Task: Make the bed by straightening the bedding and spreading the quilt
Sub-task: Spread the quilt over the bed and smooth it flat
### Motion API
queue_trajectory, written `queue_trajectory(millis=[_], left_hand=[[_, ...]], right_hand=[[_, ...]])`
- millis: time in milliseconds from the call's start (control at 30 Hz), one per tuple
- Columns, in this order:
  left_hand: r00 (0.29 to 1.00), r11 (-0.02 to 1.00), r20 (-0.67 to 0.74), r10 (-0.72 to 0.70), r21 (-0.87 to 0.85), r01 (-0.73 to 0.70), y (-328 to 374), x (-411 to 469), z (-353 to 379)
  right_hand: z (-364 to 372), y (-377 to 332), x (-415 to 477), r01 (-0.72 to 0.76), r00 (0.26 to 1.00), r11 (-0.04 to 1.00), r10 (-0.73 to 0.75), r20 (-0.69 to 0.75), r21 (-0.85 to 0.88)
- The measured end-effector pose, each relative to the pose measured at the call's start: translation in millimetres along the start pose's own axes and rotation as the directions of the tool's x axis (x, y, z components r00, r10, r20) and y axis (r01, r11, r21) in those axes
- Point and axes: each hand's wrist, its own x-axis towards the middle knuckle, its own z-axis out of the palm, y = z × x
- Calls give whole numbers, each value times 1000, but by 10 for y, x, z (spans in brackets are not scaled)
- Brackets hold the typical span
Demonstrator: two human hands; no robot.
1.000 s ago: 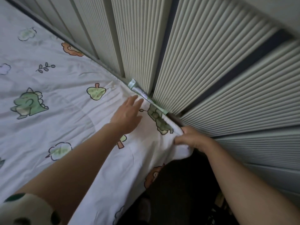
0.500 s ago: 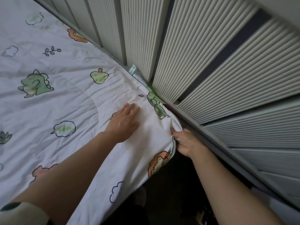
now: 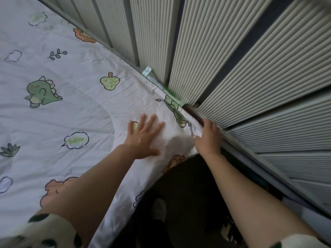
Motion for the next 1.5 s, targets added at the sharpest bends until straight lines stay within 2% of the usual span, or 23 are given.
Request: queue_trajectory(millis=[67,100,167,200,233,267,367,567,733,1067,1300,1400,1500], left_hand=[[1000,1000,-24,19,-22,-20,-10,10,-23],[999,999,-41,14,-44,-16,-25,9,-39],[998,996,-58,-18,-86,13,-56,4,-76],[997,995,-68,-44,-96,37,-110,-6,-104],[995,994,-69,-67,-92,61,-160,-18,-126],[994,993,-65,-89,-89,83,-223,-27,-168],[985,986,-86,-152,-88,144,-446,-72,-330],[935,964,-251,-249,-162,213,-888,-281,-856],[863,937,-379,-334,-231,262,-1580,-524,-1348],[734,861,-454,-505,-328,389,-3144,-897,-2214],[684,826,-468,-560,-383,413,-3804,-841,-2590],[655,794,-454,-604,-413,446,-4129,-710,-2727],[644,775,-437,-628,-424,468,-4345,-564,-2778]], right_hand=[[-7,-203,-57,262,964,965,-261,-52,2],[-3,-317,-71,378,926,925,-378,-24,29],[51,-475,-85,547,822,835,-549,152,56],[97,-544,-63,577,774,814,-571,274,67],[123,-582,-40,572,740,817,-551,386,69],[125,-630,5,552,734,832,-518,439,60],[17,-873,153,516,807,856,-483,341,-8],[-252,-1706,387,595,748,803,-546,378,-18],[-355,-2682,576,660,708,751,-615,347,-15],[-256,-4823,1043,761,610,648,-725,319,17],[-93,-5687,1425,832,525,554,-784,332,-8],[84,-6111,1737,845,497,534,-797,344,17],[222,-6395,1948,832,499,552,-790,357,58]])
